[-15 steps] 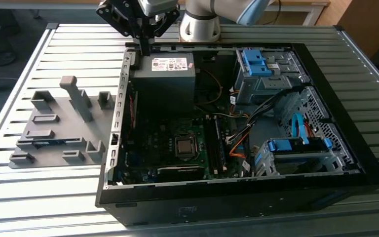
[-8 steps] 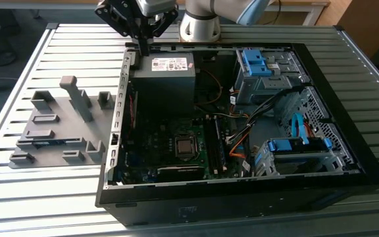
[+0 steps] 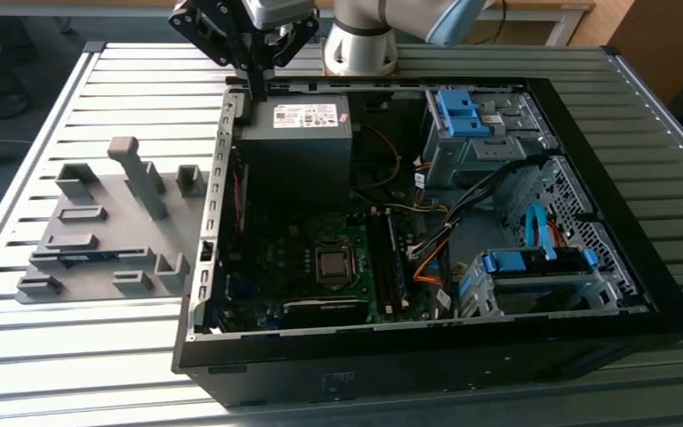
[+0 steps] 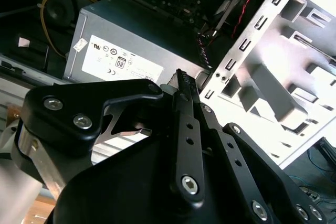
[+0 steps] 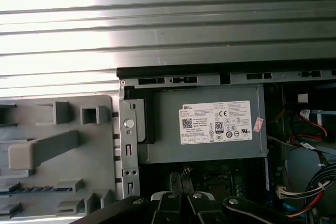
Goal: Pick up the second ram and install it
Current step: 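Reach for the second ram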
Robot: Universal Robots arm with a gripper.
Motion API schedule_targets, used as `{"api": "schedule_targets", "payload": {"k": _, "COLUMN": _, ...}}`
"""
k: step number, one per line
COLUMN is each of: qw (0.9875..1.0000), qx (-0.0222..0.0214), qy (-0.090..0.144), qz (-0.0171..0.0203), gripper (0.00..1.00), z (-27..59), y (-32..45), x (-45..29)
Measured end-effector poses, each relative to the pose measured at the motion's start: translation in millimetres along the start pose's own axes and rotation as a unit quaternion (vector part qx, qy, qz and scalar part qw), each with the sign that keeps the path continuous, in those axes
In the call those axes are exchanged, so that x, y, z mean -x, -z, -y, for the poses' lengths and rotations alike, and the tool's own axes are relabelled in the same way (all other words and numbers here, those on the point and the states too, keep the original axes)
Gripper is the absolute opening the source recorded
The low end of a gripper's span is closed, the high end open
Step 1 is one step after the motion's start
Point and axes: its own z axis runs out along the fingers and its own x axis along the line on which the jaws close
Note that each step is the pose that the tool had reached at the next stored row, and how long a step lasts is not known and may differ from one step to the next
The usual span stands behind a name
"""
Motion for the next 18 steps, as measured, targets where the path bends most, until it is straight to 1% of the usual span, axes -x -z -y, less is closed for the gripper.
{"api": "schedule_targets", "payload": {"k": 12, "qw": 1.0, "qx": 0.0, "qy": 0.0, "qz": 0.0, "gripper": 0.11, "z": 0.2, "y": -0.1, "x": -2.9}}
{"api": "schedule_targets", "payload": {"k": 14, "qw": 1.0, "qx": 0.0, "qy": 0.0, "qz": 0.0, "gripper": 0.11, "z": 0.4, "y": -0.1, "x": -5.6}}
{"api": "schedule_targets", "payload": {"k": 18, "qw": 1.0, "qx": 0.0, "qy": 0.0, "qz": 0.0, "gripper": 0.11, "z": 0.5, "y": -0.1, "x": -6.3}}
